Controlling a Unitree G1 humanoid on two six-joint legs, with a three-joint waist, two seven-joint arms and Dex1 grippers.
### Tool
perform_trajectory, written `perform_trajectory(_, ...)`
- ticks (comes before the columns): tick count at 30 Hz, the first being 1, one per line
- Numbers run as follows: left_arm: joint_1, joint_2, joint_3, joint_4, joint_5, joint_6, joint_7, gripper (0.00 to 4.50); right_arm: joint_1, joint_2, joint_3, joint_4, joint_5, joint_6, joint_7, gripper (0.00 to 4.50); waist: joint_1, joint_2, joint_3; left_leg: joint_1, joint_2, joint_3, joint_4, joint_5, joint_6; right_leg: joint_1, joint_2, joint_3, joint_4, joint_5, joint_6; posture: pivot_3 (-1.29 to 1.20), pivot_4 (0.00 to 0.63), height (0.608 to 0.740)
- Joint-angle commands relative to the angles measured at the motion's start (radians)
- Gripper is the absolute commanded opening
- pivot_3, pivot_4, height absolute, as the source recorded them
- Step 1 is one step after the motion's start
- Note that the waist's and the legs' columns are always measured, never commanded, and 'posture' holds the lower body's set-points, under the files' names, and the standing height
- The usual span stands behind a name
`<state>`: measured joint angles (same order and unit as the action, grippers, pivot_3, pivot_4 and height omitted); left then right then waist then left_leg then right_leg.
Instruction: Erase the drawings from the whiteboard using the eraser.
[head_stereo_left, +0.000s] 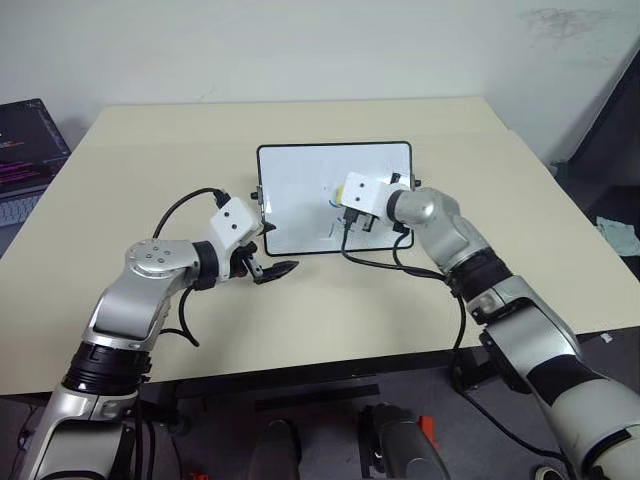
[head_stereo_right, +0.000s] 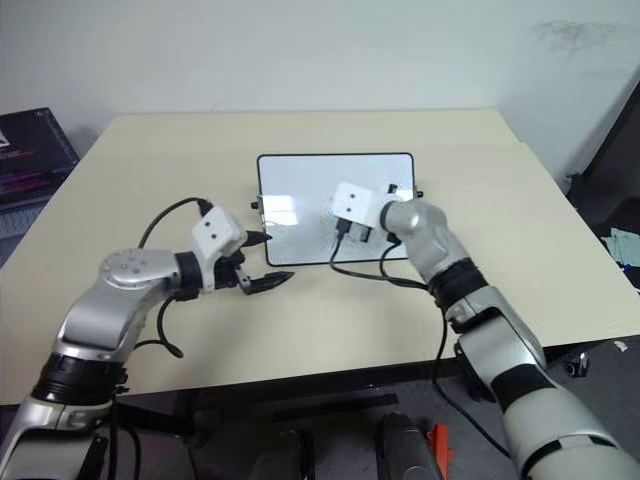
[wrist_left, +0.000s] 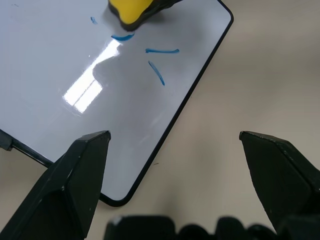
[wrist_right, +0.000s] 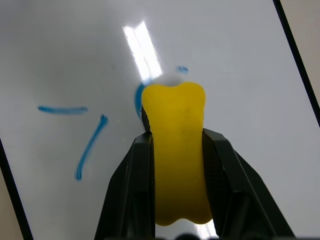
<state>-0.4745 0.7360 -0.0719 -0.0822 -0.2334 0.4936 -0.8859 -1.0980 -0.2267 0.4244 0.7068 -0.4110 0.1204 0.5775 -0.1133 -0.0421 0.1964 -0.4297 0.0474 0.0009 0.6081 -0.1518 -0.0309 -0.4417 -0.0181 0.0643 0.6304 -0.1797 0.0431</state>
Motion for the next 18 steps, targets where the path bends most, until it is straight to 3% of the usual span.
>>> perform_trajectory(1,-0.011,0.001,0.018,-0.023,0.0,-0.011,0.001,4.5,-0.036,0.013,0.01,0.024,-0.017,-0.026,-0.014,0.97,0.0,0.0,0.0,0.0,0.0,0.001,0.0,0.0,0.0,0.0,0.0,0.0,0.0,0.0,0.0,0.0,0.15,0.74)
perform_trajectory(9,-0.017,-0.002,0.013,-0.015,0.001,-0.017,-0.002,4.5,-0.02,0.023,-0.004,0.013,-0.005,-0.025,-0.005,0.97,-0.001,0.0,0.0,0.0,0.0,0.001,-0.001,0.0,0.0,-0.001,0.0,0.0,-0.001,0.0,0.0,0.0,0.15,0.74)
perform_trajectory(18,-0.027,-0.006,0.007,0.0,0.006,-0.026,-0.006,4.5,0.087,-0.132,-0.012,-0.08,-0.021,-0.009,0.057,0.97,0.029,0.0,0.0,-0.001,0.0,0.001,-0.001,0.0,0.0,0.0,-0.001,0.0,-0.002,0.0,0.0,0.0,0.15,0.74)
